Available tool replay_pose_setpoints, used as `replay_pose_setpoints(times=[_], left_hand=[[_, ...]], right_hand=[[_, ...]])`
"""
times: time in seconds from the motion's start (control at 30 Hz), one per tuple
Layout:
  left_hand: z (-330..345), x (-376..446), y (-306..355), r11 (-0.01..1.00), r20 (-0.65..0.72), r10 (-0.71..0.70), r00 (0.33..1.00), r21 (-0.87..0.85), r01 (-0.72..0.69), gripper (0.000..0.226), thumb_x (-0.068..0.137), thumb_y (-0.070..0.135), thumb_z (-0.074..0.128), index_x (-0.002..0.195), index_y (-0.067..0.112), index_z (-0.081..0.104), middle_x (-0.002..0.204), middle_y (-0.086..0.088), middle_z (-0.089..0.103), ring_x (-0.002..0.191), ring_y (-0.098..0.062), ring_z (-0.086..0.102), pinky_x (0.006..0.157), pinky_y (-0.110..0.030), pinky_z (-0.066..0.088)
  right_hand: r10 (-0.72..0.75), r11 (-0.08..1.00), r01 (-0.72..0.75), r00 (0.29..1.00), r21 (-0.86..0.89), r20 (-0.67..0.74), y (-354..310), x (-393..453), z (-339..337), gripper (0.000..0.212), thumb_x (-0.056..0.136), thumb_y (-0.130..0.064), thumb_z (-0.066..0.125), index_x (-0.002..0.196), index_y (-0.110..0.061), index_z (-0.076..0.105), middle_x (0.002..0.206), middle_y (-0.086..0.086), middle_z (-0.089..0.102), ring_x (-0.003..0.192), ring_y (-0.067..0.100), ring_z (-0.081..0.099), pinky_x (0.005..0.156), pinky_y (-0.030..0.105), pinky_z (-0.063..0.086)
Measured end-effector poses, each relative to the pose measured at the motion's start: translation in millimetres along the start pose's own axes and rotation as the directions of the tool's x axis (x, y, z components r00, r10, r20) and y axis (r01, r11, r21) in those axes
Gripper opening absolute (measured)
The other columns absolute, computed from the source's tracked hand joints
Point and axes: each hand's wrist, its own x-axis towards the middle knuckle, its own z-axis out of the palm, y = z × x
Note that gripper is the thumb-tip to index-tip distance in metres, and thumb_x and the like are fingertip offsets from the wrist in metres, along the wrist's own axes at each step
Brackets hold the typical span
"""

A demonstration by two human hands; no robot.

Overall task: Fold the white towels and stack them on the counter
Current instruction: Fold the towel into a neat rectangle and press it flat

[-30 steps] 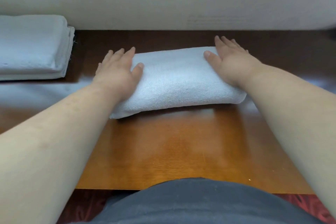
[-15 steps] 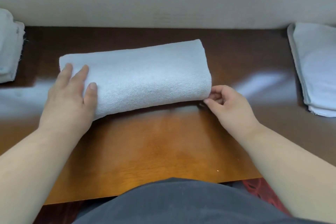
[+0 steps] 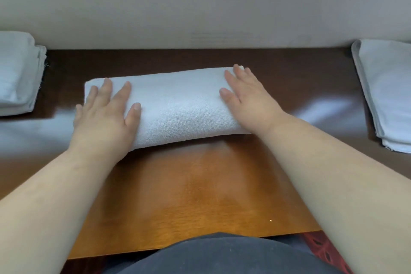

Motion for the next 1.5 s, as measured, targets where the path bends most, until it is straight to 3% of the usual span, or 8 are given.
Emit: replay_pose_setpoints(times=[0.1, 0.17, 0.3, 0.47, 0.67, 0.97, 1.23, 1.5], left_hand=[[-1.5, 8.1, -19.2, 0.844, 0.05, -0.386, 0.921, -0.385, 0.375, 0.073, 0.09, 0.062, 0.035, 0.152, 0.025, 0.023, 0.158, -0.01, 0.022, 0.143, -0.032, 0.022, 0.115, -0.044, 0.018], [-8.3, 11.5, -25.0, 0.499, 0.29, -0.623, 0.727, -0.568, 0.655, 0.091, 0.074, 0.074, 0.045, 0.148, 0.023, 0.031, 0.148, -0.005, 0.041, 0.131, -0.035, 0.043, 0.109, -0.047, 0.033], [-25.3, 14.5, -32.6, 0.152, 0.63, -0.529, 0.569, -0.589, 0.794, 0.084, 0.064, 0.081, 0.058, 0.118, 0.017, 0.056, 0.112, -0.002, 0.068, 0.096, -0.031, 0.068, 0.092, -0.048, 0.051], [-37.9, 13.4, -29.6, 0.138, 0.809, -0.32, 0.494, -0.476, 0.869, 0.042, 0.082, 0.054, 0.068, 0.102, 0.018, 0.064, 0.078, -0.007, 0.075, 0.063, -0.029, 0.072, 0.048, -0.046, 0.055], [-44.6, 0.1, -13.9, 0.075, 0.793, -0.288, 0.536, -0.539, 0.839, 0.032, 0.089, 0.045, 0.063, 0.101, 0.016, 0.067, 0.083, -0.004, 0.076, 0.071, -0.021, 0.073, 0.066, -0.031, 0.056], [-101.2, -31.5, -36.4, 0.038, 0.78, -0.306, 0.545, -0.563, 0.826, 0.048, 0.087, 0.052, 0.062, 0.121, 0.017, 0.061, 0.107, -0.009, 0.071, 0.09, -0.031, 0.066, 0.089, -0.055, 0.047], [-176.4, -35.0, -163.5, 0.05, 0.699, -0.313, 0.643, -0.664, 0.746, 0.036, 0.087, 0.044, 0.067, 0.107, 0.014, 0.065, 0.088, -0.007, 0.076, 0.069, -0.026, 0.073, 0.053, -0.04, 0.056], [-258.8, 3.7, -303.9, 0.142, 0.578, -0.376, 0.724, -0.736, 0.662, 0.044, 0.081, 0.039, 0.075, 0.114, 0.012, 0.064, 0.103, -0.009, 0.074, 0.093, -0.031, 0.071, 0.087, -0.057, 0.052]], right_hand=[[0.374, 0.798, -0.306, 0.927, 0.519, -0.028, 8.7, 2.8, 0.9, 0.063, 0.097, -0.056, 0.035, 0.153, -0.027, 0.029, 0.16, 0.0, 0.027, 0.145, 0.019, 0.027, 0.116, 0.031, 0.019], [0.524, 0.545, -0.431, 0.845, 0.719, 0.109, 2.9, 1.9, 0.1, 0.057, 0.093, -0.054, 0.044, 0.141, -0.023, 0.047, 0.132, 0.001, 0.06, 0.117, 0.024, 0.06, 0.104, 0.043, 0.045], [0.549, 0.166, -0.584, 0.724, 0.795, 0.417, -5.7, 6.2, -14.6, 0.025, 0.094, -0.028, 0.065, 0.108, -0.007, 0.066, 0.09, 0.006, 0.077, 0.078, 0.023, 0.075, 0.064, 0.041, 0.061], [0.449, 0.045, -0.738, 0.617, 0.673, 0.646, -5.7, 0.9, -37.4, 0.027, 0.087, -0.024, 0.072, 0.11, -0.011, 0.068, 0.099, 0.007, 0.076, 0.086, 0.027, 0.074, 0.08, 0.047, 0.057], [0.397, -0.04, -0.7, 0.644, 0.713, 0.654, -1.8, -22.8, -41.3, 0.031, 0.09, -0.022, 0.068, 0.118, -0.012, 0.066, 0.107, 0.009, 0.075, 0.091, 0.026, 0.073, 0.069, 0.041, 0.058], [0.226, -0.012, -0.661, 0.729, 0.75, 0.646, -35.1, -27.9, -78.2, 0.038, 0.084, -0.014, 0.063, 0.122, -0.006, 0.062, 0.113, 0.014, 0.072, 0.096, 0.027, 0.072, 0.067, 0.045, 0.06], [0.144, -0.016, -0.597, 0.793, 0.802, 0.592, -162.7, -6.9, -43.8, 0.048, 0.075, -0.012, 0.065, 0.121, -0.002, 0.062, 0.115, 0.018, 0.07, 0.098, 0.029, 0.071, 0.065, 0.043, 0.059], [0.101, -0.016, -0.537, 0.839, 0.844, 0.535, -314.1, 20.6, 3.6, 0.041, 0.089, -0.023, 0.058, 0.126, -0.007, 0.061, 0.12, 0.012, 0.07, 0.105, 0.027, 0.069, 0.075, 0.04, 0.058]])
